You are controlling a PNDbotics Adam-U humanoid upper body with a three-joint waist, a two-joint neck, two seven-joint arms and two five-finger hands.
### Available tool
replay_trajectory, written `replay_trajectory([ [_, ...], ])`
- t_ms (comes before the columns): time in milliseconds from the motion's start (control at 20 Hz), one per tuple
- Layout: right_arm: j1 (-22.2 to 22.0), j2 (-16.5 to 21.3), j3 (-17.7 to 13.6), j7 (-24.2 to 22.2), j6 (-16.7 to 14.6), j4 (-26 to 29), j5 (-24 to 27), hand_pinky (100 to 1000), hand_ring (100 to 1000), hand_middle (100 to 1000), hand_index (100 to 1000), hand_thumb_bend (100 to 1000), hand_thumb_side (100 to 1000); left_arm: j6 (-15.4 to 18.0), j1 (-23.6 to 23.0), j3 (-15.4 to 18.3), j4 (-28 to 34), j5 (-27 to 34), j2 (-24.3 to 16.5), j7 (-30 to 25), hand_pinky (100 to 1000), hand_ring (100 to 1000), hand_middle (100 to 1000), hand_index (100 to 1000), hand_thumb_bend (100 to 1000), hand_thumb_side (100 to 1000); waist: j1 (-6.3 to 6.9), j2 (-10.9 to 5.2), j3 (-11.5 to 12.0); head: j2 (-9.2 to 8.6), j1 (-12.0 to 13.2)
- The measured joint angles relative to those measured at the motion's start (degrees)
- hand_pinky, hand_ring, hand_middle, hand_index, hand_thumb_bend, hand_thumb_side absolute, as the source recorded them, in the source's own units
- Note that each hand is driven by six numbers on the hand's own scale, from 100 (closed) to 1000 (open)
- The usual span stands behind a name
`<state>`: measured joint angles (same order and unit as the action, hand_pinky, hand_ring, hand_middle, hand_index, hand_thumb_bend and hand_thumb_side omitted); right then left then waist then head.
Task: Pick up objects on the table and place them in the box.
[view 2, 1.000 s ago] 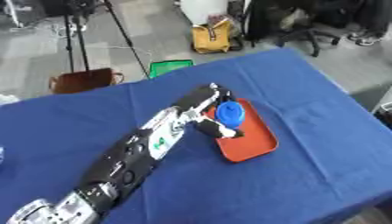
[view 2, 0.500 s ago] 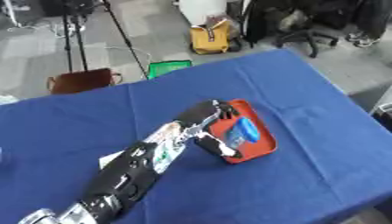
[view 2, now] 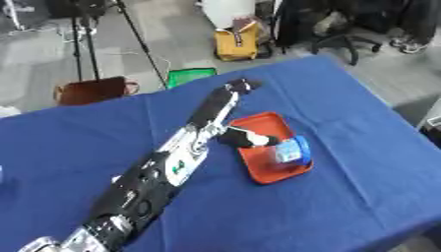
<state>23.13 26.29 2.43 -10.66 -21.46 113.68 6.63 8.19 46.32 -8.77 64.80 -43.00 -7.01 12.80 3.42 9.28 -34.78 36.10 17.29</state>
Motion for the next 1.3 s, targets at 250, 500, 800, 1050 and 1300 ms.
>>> replay_trajectory([
  [250, -0.6, 0.2, -0.7, 0.7, 0.1, 0.0, -0.4, 610, 710, 668, 847, 533, 515, -2.5, -5.9, 4.6, 18.7, 16.2, -8.6, 1.5, 545, 750, 736, 884, 841, 501, 0.30, -0.12, 2.7, 0.04, -1.1],
  [500, -1.7, 1.2, -1.8, 1.9, 0.3, 0.0, -1.3, 610, 710, 668, 848, 535, 515, -6.4, -16.9, 14.2, 37.5, 34.4, -19.3, 3.0, 576, 762, 746, 887, 826, 521, 1.20, -0.70, 6.2, 0.45, -2.4],
  [800, -2.3, 2.0, -2.4, 2.6, 0.7, 0.0, -2.2, 610, 711, 667, 848, 537, 514, -8.6, -29.1, 22.2, 47.0, 38.6, -24.3, 7.5, 539, 749, 734, 885, 782, 559, 2.15, -1.05, 9.2, 1.14, -2.9],
  [1050, -2.4, 2.3, -2.4, 2.6, 0.8, 0.0, -2.3, 610, 711, 667, 849, 539, 513, -9.3, -33.9, 25.1, 48.4, 38.7, -22.6, 9.5, 524, 742, 726, 885, 767, 571, 2.68, -1.06, 11.7, 1.61, -2.0],
  [1300, -2.4, 2.4, -2.4, 2.6, 0.9, 0.0, -2.3, 609, 711, 667, 848, 540, 513, -9.1, -35.3, 26.1, 48.7, 38.4, -20.6, 10.3, 517, 735, 717, 883, 756, 575, 2.79, -1.06, 12.4, 1.62, -1.5],
])
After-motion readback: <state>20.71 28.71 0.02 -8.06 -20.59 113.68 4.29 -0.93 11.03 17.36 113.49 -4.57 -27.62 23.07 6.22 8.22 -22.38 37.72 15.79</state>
